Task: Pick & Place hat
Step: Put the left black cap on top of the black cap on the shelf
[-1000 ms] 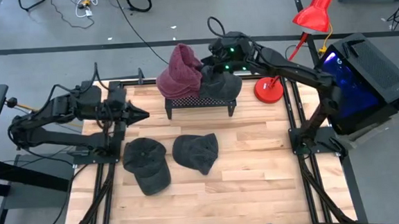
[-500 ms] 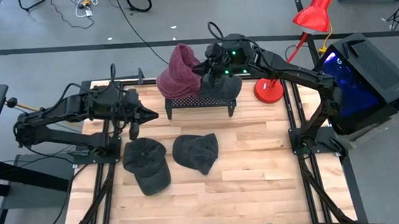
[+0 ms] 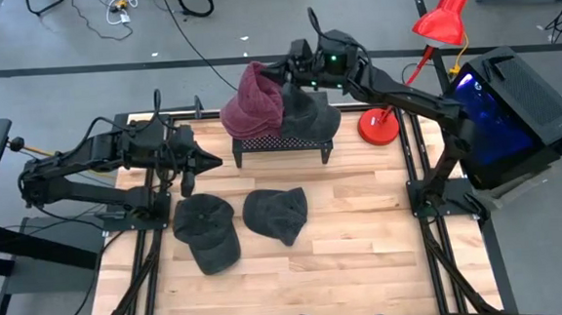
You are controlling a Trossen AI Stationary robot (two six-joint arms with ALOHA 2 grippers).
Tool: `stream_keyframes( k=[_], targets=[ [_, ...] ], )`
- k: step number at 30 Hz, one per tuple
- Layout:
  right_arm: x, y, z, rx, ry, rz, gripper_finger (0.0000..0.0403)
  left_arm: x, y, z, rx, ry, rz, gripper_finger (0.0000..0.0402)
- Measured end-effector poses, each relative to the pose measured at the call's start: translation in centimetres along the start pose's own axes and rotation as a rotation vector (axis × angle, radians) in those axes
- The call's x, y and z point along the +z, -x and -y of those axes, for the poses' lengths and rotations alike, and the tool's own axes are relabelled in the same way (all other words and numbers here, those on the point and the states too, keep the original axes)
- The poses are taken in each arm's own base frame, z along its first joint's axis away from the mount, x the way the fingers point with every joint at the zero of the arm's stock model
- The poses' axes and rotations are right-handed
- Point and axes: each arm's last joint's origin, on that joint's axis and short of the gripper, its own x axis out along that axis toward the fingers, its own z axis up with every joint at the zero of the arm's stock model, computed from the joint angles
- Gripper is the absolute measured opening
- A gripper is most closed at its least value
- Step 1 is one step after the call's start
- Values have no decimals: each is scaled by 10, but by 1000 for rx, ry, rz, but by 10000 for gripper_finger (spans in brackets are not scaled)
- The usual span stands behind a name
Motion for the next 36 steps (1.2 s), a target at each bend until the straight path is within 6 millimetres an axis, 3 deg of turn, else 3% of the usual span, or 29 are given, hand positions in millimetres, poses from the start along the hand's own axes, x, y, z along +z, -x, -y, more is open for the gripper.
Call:
stream_keyframes(
  k=[14, 25, 36],
  targets=[
    [-31, -29, 30, -9, -10, -35, 1, 0, -1, -1, 44, 1, 7, 30],
    [-47, -44, 36, 0, -13, -37, 0, 0, -1, -2, 65, 2, 13, 30],
    [-56, -47, 36, 38, -48, -94, 0, 0, -1, -2, 72, 34, 16, 30]
  ],
)
